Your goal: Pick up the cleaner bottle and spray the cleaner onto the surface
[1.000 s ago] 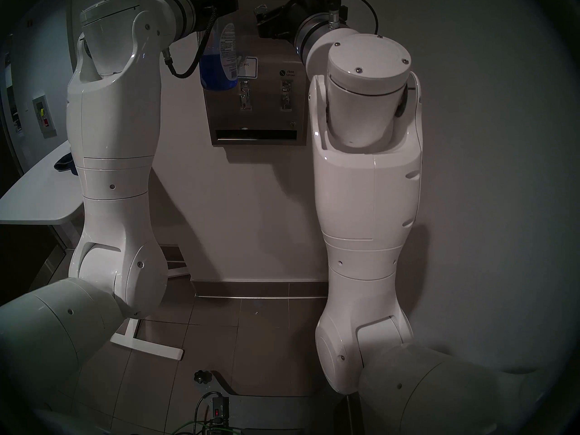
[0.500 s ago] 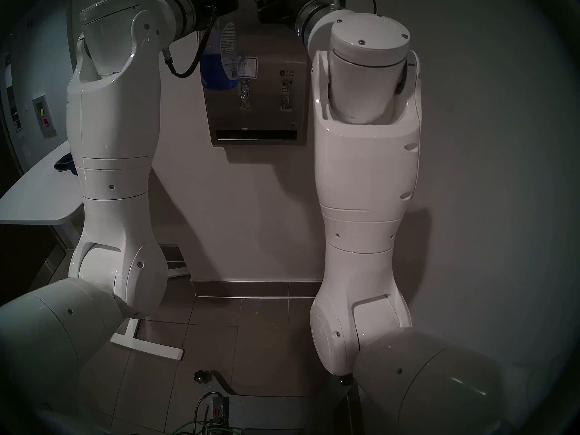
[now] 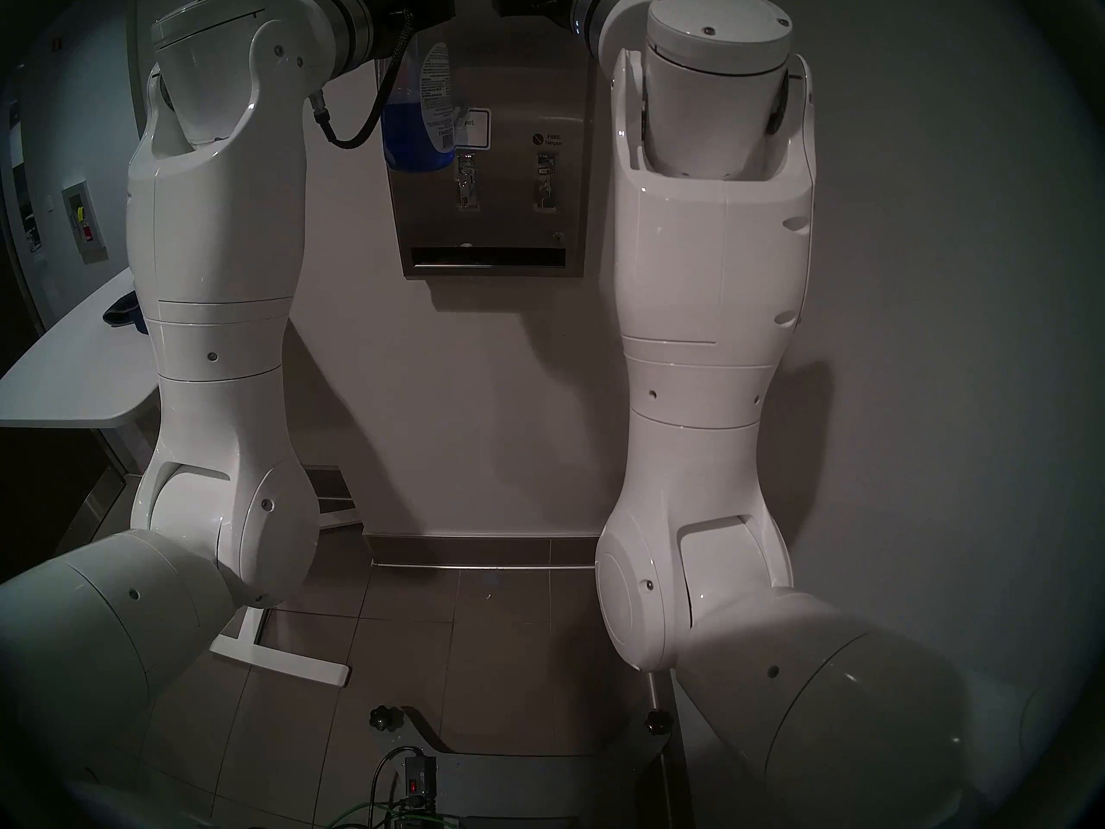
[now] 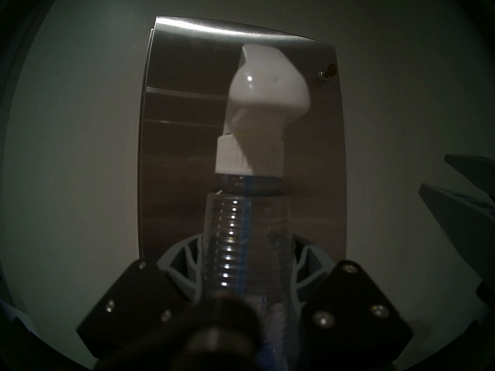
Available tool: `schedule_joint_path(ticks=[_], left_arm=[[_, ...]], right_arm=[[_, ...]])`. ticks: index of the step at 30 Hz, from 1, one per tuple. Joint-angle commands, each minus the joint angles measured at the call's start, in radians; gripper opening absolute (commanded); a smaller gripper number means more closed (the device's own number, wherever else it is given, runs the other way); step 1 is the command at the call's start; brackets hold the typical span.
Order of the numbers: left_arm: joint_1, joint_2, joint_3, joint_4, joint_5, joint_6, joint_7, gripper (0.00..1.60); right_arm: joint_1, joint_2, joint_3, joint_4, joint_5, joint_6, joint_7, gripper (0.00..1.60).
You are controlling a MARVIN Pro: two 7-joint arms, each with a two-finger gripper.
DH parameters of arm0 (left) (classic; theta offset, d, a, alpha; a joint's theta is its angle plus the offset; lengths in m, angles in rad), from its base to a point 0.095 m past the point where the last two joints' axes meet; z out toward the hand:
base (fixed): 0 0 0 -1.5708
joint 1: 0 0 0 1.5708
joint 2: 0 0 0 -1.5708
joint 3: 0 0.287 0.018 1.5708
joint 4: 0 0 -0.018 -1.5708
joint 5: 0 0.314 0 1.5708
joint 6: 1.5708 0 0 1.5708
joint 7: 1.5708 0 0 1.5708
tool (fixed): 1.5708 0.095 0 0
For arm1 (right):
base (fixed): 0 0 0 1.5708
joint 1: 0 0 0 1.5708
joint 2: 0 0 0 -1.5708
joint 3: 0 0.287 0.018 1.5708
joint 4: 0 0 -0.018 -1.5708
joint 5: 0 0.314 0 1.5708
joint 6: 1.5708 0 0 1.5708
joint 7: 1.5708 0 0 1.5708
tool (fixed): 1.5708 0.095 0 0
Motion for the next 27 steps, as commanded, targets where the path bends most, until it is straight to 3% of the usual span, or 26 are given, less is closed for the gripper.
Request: schedule_joint_path(ticks=[1,27], left_arm=[[-0.053,0.000,0.001,-0.034,0.001,-0.006,-0.001,0.00],[-0.040,-0.001,0.001,-0.035,-0.014,-0.006,0.013,0.00]], right_arm=[[0.108,0.000,0.009,0.031,0.018,-0.018,0.039,1.60],[0.295,-0.016,0.103,0.300,0.153,-0.016,0.210,1.60]])
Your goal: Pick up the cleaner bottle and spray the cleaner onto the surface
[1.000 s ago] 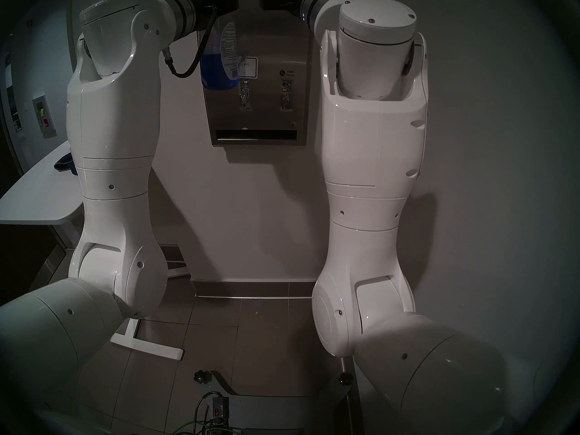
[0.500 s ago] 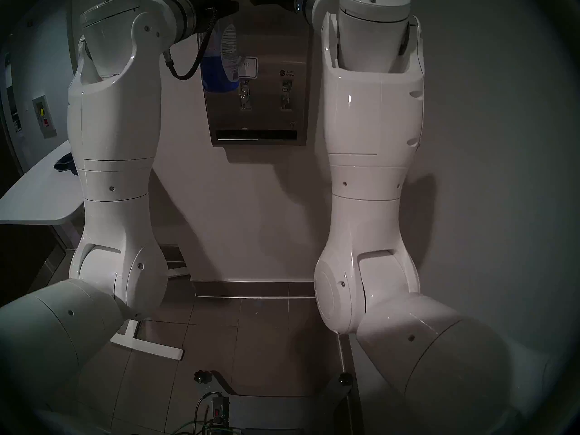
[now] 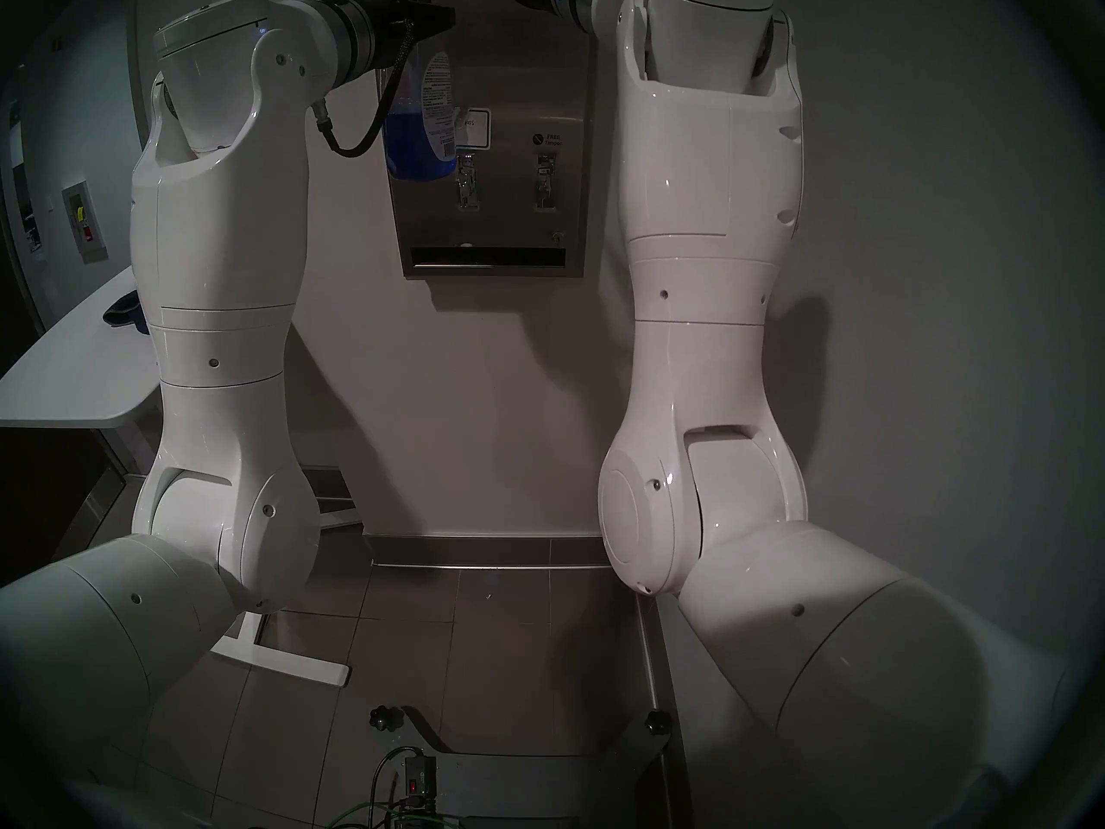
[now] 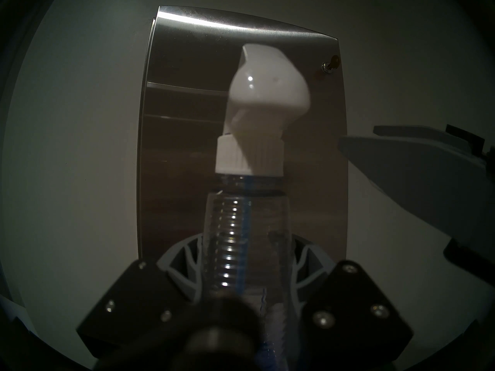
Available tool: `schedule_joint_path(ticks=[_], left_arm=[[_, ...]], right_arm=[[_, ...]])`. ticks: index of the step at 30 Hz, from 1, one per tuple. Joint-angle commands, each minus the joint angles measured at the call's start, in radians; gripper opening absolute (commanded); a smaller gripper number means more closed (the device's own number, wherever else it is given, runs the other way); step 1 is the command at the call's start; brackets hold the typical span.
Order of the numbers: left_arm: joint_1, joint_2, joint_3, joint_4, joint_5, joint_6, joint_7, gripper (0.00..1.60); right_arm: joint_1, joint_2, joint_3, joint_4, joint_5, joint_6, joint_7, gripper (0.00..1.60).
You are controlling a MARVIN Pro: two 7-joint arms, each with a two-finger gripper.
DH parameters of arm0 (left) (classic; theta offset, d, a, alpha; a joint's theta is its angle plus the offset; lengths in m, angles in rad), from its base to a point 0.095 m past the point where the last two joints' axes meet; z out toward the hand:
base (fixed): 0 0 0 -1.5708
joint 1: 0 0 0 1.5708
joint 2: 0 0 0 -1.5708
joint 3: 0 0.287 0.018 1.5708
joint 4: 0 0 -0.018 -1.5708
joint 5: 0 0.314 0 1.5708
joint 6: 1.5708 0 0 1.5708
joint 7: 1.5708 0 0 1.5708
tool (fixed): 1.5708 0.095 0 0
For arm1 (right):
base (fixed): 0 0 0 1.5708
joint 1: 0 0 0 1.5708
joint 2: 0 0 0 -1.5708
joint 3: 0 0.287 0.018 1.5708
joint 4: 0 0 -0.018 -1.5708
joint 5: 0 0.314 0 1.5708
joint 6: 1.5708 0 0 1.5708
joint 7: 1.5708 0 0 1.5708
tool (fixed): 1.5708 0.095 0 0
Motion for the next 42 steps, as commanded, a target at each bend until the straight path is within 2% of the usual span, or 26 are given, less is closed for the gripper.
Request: schedule_joint_path(ticks=[1,8,9,10,16,25,30,31,32,36,38,39,42], left_arm=[[-0.055,-0.001,0.001,-0.036,0.001,-0.006,-0.001,0.00],[-0.054,-0.001,0.001,-0.036,-0.003,-0.006,0.003,0.00],[-0.053,-0.001,0.001,-0.036,-0.003,-0.006,0.004,0.00],[-0.053,-0.001,0.001,-0.036,-0.004,-0.006,0.005,0.00],[-0.052,-0.001,0.001,-0.037,-0.005,-0.006,0.012,0.00],[-0.052,-0.001,0.002,-0.037,-0.009,-0.006,0.014,0.00],[-0.052,0.000,0.002,-0.038,-0.012,-0.006,0.015,0.00],[-0.052,0.000,0.002,-0.038,-0.012,-0.006,0.015,0.00],[-0.052,0.000,0.002,-0.038,-0.013,-0.006,0.015,0.00],[-0.054,0.000,0.002,-0.039,-0.014,-0.006,0.015,0.00],[-0.055,0.000,0.002,-0.039,-0.015,-0.006,0.016,0.00],[-0.055,0.000,0.003,-0.039,-0.015,-0.006,0.016,0.00],[-0.057,0.001,0.003,-0.040,-0.016,-0.006,0.016,0.00]], right_arm=[[0.113,-0.005,0.022,0.058,0.040,-0.001,0.036,1.60],[0.175,0.001,0.047,0.163,0.073,0.009,0.082,1.60],[0.161,0.001,0.048,0.163,0.077,0.004,0.086,1.60],[0.191,0.005,0.057,0.200,0.085,0.009,0.100,1.60],[0.236,0.022,0.082,0.271,0.105,0.011,0.133,1.60],[0.270,0.043,0.110,0.328,0.138,0.018,0.181,1.60],[0.320,0.058,0.130,0.367,0.162,0.039,0.219,1.60],[0.298,0.059,0.131,0.354,0.168,0.037,0.227,1.60],[0.325,0.062,0.137,0.372,0.173,0.046,0.235,1.60],[0.327,0.070,0.149,0.376,0.194,0.059,0.269,1.60],[0.367,0.076,0.157,0.406,0.204,0.075,0.289,1.60],[0.351,0.077,0.157,0.397,0.210,0.074,0.297,1.60],[0.385,0.085,0.167,0.431,0.224,0.092,0.325,1.60]])
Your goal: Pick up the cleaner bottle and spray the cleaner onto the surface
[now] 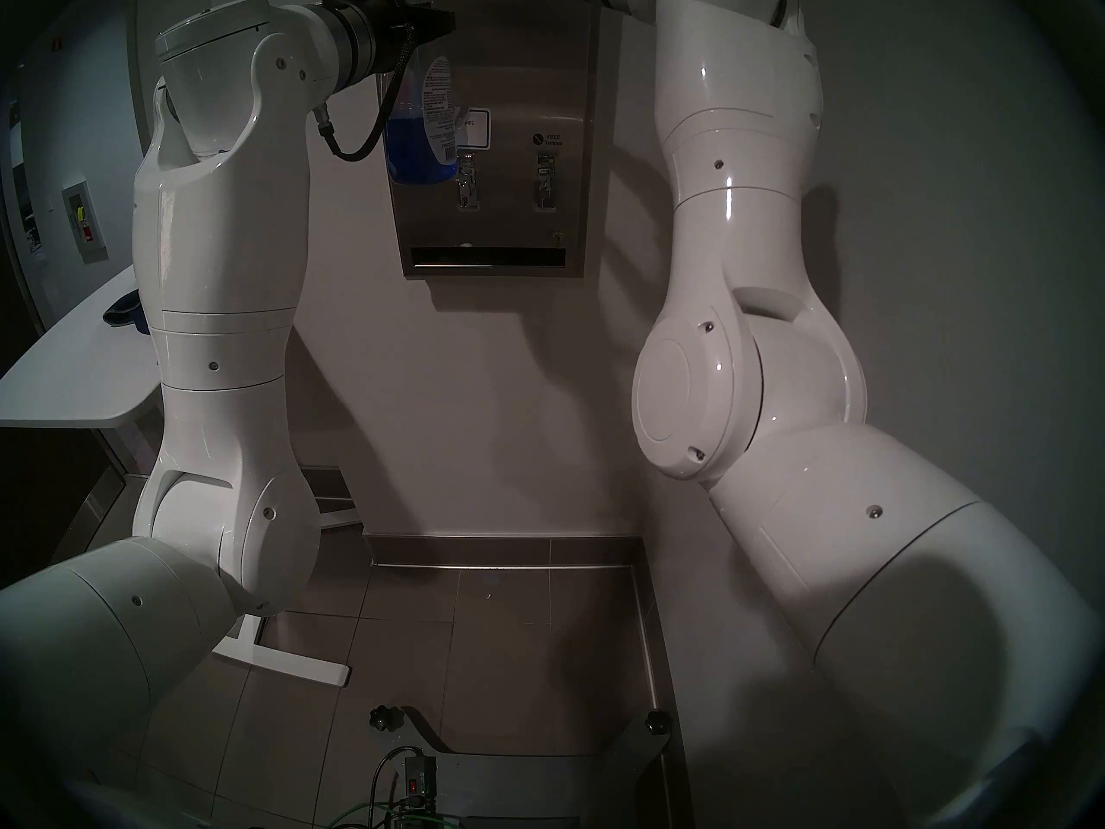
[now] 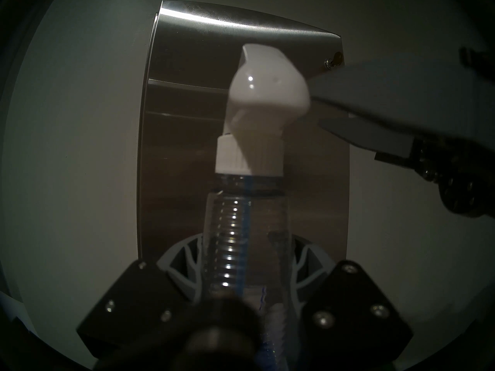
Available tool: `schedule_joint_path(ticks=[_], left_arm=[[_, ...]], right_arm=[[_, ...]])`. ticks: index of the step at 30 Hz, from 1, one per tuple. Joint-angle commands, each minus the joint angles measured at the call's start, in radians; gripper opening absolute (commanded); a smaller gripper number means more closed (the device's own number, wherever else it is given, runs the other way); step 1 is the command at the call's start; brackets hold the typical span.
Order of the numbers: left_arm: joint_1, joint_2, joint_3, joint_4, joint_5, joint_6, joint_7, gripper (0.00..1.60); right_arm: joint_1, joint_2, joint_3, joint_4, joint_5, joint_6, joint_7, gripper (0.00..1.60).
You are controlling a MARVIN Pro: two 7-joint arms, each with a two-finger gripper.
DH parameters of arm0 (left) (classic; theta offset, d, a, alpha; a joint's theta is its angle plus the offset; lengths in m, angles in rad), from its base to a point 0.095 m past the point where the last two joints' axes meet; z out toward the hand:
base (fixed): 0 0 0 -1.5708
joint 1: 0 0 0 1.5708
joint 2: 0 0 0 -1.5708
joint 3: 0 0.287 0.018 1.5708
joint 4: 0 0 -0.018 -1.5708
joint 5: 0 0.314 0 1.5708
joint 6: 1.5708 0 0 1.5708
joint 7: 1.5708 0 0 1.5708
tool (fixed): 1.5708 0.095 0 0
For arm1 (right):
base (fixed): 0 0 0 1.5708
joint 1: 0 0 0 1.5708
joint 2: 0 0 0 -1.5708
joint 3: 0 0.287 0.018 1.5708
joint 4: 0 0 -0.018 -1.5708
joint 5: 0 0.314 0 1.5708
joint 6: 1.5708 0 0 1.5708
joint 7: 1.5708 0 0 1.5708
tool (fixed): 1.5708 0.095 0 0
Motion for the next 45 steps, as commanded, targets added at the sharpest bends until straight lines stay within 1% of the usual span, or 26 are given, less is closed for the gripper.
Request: schedule_joint_path(ticks=[1,2,3,4,6,7,9,13,14,17,18,19,22,32,43,45], left_arm=[[-0.064,0.001,0.002,-0.040,0.002,-0.006,-0.001,0.00],[-0.064,0.001,0.002,-0.040,0.002,-0.006,-0.001,0.00],[-0.065,0.001,0.002,-0.040,0.002,-0.006,-0.001,0.00],[-0.065,0.001,0.003,-0.040,0.002,-0.006,-0.001,0.00],[-0.066,0.002,0.003,-0.041,0.002,-0.006,-0.001,0.00],[-0.067,0.002,0.003,-0.041,0.002,-0.006,-0.001,0.00],[-0.068,0.002,0.003,-0.042,0.002,-0.006,-0.001,0.00],[-0.069,0.003,0.004,-0.043,0.002,-0.006,0.000,0.00],[-0.070,0.003,0.004,-0.043,0.002,-0.006,0.000,0.00],[-0.071,0.003,0.004,-0.044,0.002,-0.006,0.000,0.00],[-0.071,0.003,0.004,-0.044,0.002,-0.006,0.000,0.00],[-0.072,0.003,0.004,-0.044,0.003,-0.006,0.000,0.00],[-0.073,0.004,0.005,-0.045,0.003,-0.006,0.000,0.00],[-0.078,0.006,0.008,-0.046,0.006,-0.006,0.000,0.00],[-0.079,0.010,0.010,-0.046,0.007,-0.006,0.000,0.00],[-0.079,0.011,0.011,-0.046,0.007,-0.006,0.000,0.00]], right_arm=[[0.107,0.024,0.017,0.027,0.047,0.021,0.061,1.60],[0.113,0.026,0.019,0.035,0.049,0.024,0.067,1.60],[0.139,0.031,0.024,0.061,0.053,0.033,0.078,1.60],[0.132,0.034,0.025,0.063,0.060,0.035,0.090,1.60],[0.140,0.039,0.030,0.083,0.069,0.043,0.109,1.60],[0.163,0.043,0.034,0.109,0.073,0.051,0.121,1.60],[0.157,0.048,0.037,0.121,0.084,0.056,0.143,1.60],[0.197,0.064,0.047,0.183,0.100,0.075,0.187,1.60],[0.194,0.067,0.048,0.188,0.104,0.077,0.199,1.60],[0.218,0.077,0.054,0.231,0.116,0.088,0.228,1.60],[0.229,0.081,0.056,0.248,0.121,0.093,0.230,1.60],[0.222,0.083,0.056,0.249,0.125,0.092,0.232,1.60],[0.250,0.093,0.057,0.296,0.135,0.101,0.226,1.60],[0.290,0.105,0.043,0.405,0.160,0.089,0.223,1.60],[0.330,0.103,0.014,0.473,0.184,0.064,0.244,1.60],[0.342,0.108,0.006,0.485,0.192,0.056,0.258,1.60]])
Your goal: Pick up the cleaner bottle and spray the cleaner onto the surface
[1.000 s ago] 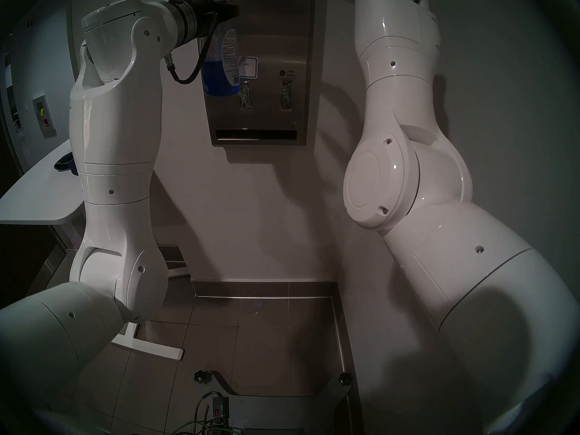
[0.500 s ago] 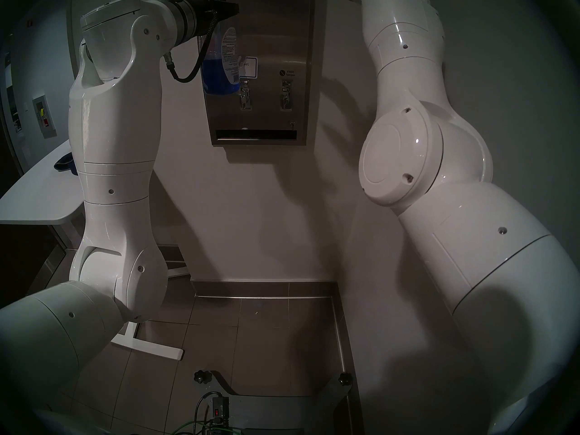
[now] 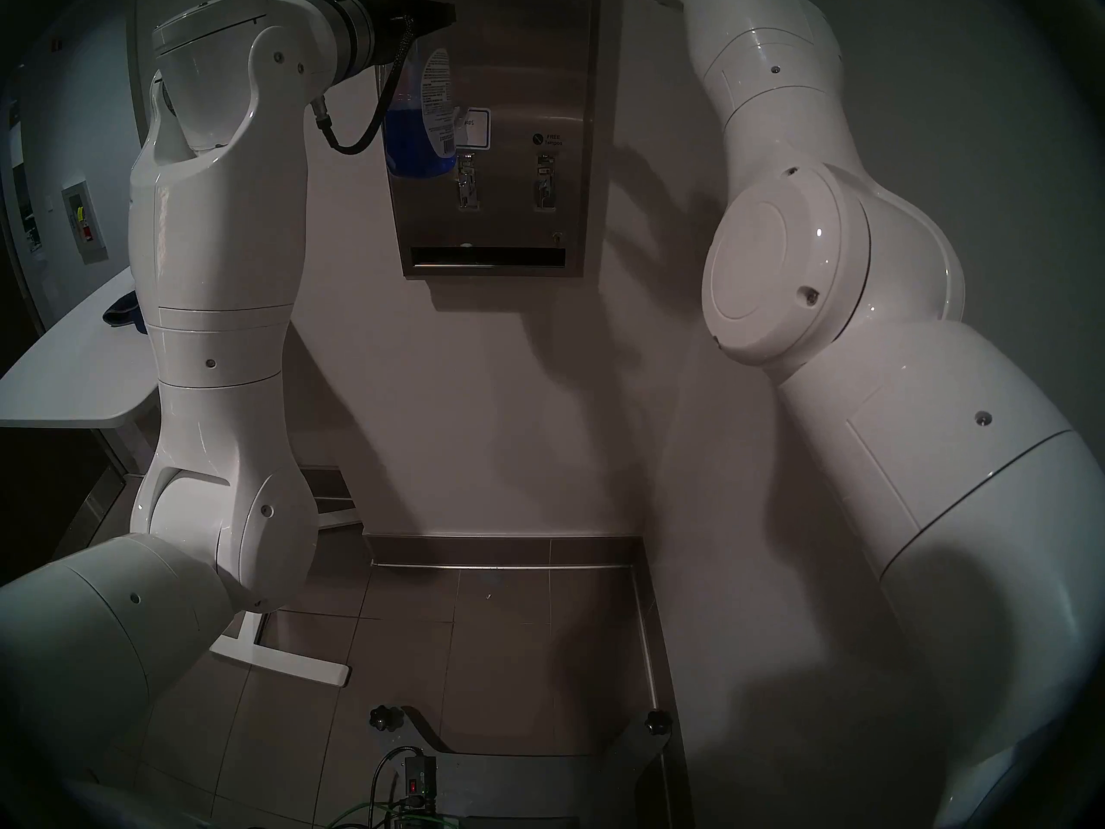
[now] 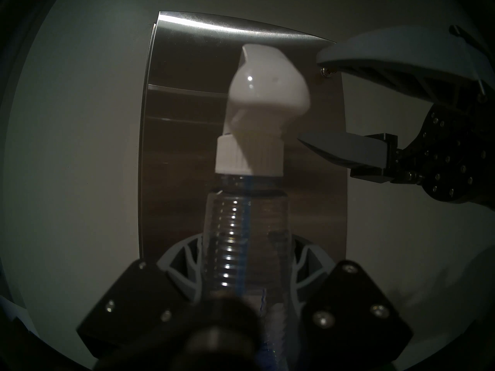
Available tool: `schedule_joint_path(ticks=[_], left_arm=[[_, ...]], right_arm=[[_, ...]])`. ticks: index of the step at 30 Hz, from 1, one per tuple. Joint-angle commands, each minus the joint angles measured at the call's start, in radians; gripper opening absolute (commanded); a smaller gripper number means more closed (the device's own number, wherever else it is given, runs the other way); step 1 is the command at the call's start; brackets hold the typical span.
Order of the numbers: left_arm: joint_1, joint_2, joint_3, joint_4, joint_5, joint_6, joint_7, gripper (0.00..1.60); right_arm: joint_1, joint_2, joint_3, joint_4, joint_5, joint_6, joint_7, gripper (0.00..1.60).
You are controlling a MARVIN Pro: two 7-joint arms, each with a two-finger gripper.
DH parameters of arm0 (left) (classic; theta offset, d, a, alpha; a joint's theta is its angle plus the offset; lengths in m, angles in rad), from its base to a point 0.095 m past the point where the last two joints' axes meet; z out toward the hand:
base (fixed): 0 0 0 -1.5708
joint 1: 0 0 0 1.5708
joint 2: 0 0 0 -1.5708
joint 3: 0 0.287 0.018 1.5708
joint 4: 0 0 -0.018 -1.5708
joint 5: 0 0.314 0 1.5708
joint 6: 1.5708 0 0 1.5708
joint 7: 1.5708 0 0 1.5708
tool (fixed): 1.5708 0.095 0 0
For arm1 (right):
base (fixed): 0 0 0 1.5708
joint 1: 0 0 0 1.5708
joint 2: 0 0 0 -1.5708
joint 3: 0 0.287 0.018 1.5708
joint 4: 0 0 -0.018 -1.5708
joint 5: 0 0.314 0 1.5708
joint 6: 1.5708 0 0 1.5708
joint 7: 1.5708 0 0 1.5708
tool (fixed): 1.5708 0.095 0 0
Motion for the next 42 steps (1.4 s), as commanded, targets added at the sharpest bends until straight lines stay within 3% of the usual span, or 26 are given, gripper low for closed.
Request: schedule_joint_path(ticks=[1,18,42], left_arm=[[-0.068,0.003,0.002,-0.037,0.002,-0.006,-0.002,0.00],[-0.070,0.008,0.005,-0.037,0.002,-0.006,-0.003,0.00],[-0.083,0.016,0.010,-0.037,0.002,-0.006,-0.006,0.00]], right_arm=[[0.089,0.011,-0.013,0.000,0.030,-0.027,0.104,1.60],[0.087,0.042,-0.094,-0.018,0.077,-0.121,0.164,1.60],[0.041,0.138,-0.254,-0.013,0.113,-0.333,0.373,1.60]])
